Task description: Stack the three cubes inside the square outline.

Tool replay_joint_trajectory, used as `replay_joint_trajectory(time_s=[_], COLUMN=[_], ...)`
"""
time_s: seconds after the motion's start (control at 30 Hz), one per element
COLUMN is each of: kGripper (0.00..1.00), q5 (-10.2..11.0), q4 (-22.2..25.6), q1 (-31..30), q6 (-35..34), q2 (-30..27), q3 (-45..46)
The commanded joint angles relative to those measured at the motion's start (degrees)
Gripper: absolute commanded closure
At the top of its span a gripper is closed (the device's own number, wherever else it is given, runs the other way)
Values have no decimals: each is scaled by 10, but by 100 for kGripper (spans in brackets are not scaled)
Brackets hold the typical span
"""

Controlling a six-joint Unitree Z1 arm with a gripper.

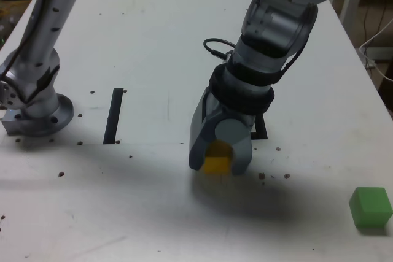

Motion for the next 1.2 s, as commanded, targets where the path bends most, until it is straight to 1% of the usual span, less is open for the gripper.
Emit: replay_joint_trajectory(time_s=[0.0,0.17,0.3,0.43,0.7,0.87,1.17], kGripper=[71,71,71,71,71,71,71], q5=[1,1,8,25,71,92,101], q4=[2,6,15,30,70,88,95], q1=[1,1,1,1,11,37,80], q6=[1,1,1,-1,-2,33,101], q2=[-2,-5,-17,-42,-94,-103,-85], q3=[-1,-1,-1,2,-7,-27,-76])
